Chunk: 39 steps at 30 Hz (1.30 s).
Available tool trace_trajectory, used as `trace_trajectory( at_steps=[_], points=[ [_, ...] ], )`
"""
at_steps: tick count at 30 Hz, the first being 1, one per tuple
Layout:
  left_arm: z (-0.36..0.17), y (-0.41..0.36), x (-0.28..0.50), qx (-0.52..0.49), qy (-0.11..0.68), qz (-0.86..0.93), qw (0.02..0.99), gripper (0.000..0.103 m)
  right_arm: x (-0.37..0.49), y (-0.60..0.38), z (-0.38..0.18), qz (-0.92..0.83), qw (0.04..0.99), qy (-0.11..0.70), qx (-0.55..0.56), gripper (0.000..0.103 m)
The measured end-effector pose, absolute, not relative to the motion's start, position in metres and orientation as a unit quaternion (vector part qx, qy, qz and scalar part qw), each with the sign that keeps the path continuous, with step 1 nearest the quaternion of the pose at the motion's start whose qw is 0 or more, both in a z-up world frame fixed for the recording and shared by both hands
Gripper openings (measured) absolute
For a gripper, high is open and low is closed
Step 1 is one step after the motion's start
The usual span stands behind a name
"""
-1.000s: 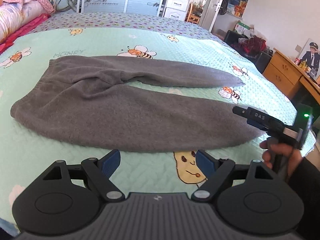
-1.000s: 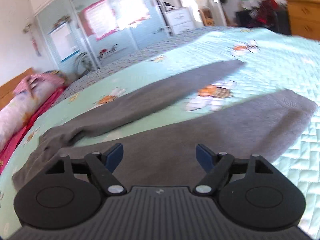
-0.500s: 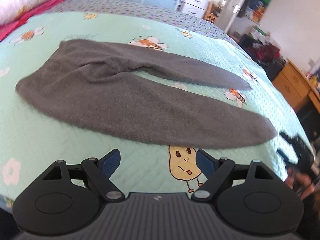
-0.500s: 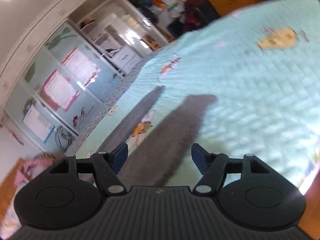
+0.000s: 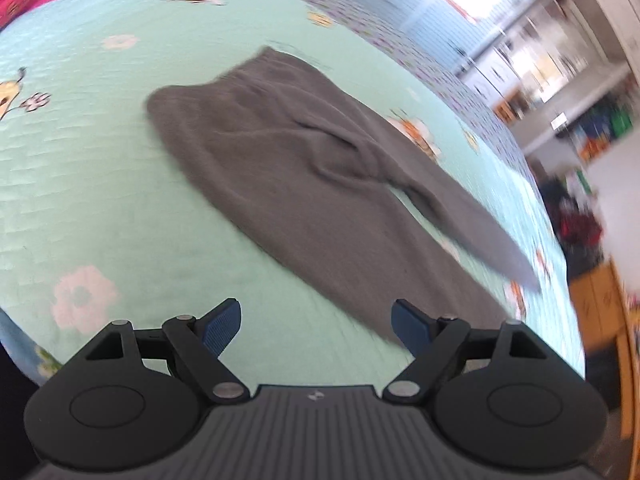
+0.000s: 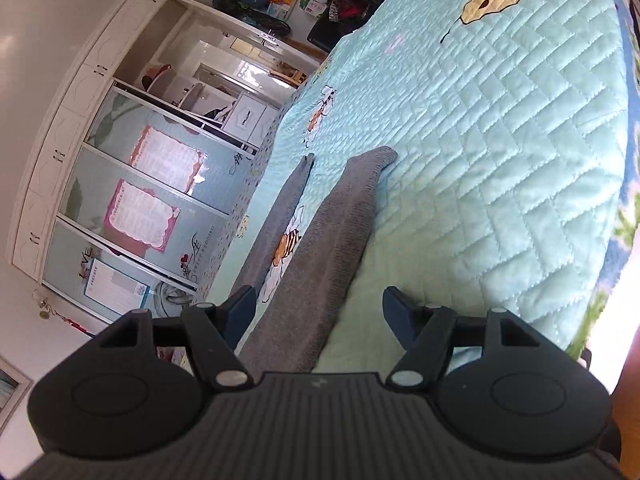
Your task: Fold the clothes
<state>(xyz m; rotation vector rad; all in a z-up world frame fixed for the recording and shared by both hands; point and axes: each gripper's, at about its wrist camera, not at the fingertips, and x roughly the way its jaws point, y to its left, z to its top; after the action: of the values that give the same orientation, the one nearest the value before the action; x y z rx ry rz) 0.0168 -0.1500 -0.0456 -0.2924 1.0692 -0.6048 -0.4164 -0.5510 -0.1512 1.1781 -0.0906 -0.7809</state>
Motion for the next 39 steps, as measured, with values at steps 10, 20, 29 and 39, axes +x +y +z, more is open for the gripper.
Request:
trace_trajectory(
  at_steps=[10,20,29,39],
  points=[
    [-0.073,-0.136,0.082,-0.191,0.519,-0.251,0.794,0.085,-0.405,-0.563,-0.152,-0.338,0.745,-0.047,0.574,0.071],
    [-0.12,-0.133,0.136,-0.317,0.564,-0.232,0.726,0.085,-0.386,-0.585,-0.153,-0.333,0.721,-0.051,0.606,0.071],
    [-0.134,-0.123,0.159,-0.387,0.564,-0.231,0.692,0.084,-0.376,-0.586,-0.155,-0.342,0.717,-0.054,0.605,0.071],
    [-0.139,-0.117,0.156,-0.356,0.554,-0.215,0.722,0.012,-0.375,-0.593,-0.163,-0.363,0.686,-0.036,0.629,0.024]
  ],
)
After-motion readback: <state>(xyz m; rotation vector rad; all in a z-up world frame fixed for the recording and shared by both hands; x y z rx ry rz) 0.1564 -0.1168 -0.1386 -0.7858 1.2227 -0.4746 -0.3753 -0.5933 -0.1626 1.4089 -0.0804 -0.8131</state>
